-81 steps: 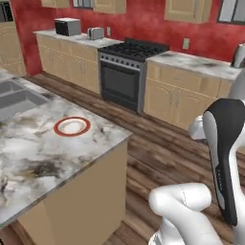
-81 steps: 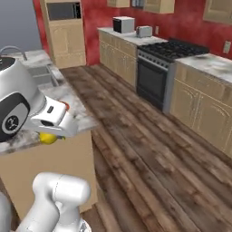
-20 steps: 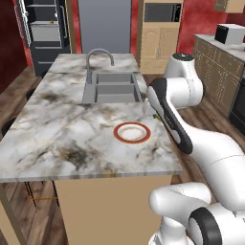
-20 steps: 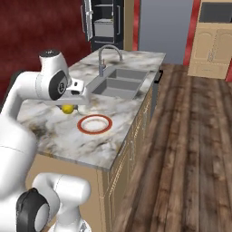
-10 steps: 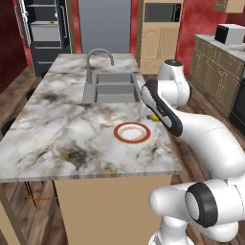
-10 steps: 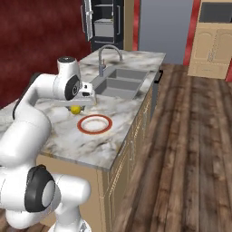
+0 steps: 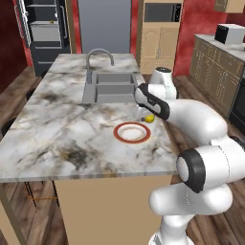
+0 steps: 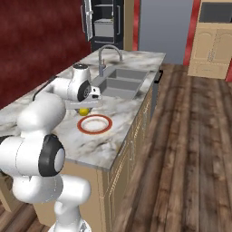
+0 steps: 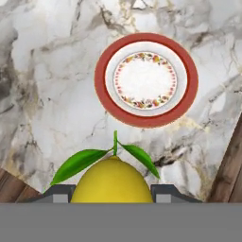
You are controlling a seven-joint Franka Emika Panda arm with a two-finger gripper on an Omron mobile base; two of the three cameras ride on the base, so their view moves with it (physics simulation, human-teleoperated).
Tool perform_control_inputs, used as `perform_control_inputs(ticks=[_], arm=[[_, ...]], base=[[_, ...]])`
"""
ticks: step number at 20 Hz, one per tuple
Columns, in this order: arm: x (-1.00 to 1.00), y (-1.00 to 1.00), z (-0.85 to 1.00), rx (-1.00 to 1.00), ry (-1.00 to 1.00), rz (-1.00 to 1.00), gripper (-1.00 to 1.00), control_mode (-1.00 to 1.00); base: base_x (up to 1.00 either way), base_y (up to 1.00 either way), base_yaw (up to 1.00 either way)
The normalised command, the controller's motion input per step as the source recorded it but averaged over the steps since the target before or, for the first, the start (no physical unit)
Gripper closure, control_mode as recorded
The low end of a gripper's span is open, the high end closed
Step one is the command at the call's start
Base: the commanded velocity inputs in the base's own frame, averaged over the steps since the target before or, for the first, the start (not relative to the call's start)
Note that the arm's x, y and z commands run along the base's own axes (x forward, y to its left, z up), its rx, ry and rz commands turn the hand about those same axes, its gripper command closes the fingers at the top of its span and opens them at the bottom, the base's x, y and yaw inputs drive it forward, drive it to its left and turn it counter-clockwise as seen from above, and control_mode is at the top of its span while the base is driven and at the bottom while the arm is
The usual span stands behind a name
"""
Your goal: Pick lemon from the fridge and place it on the plate on the counter.
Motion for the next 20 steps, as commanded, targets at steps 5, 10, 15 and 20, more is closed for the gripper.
perform_control_inputs(ticks=[5, 10, 15, 20], arm=[[0.68, 0.00, -0.58, 0.00, 0.01, 0.07, 1.00, -1.00], [0.58, 0.00, -0.58, -0.02, 0.00, 0.02, 1.00, -1.00], [0.45, 0.03, -0.53, -0.07, 0.00, 0.00, 1.00, -1.00], [0.54, 0.02, -0.30, -0.04, 0.04, 0.00, 1.00, -1.00]], base=[[0.00, 0.00, 0.00], [0.00, 0.00, 0.00], [0.00, 0.00, 0.00], [0.00, 0.00, 0.00]])
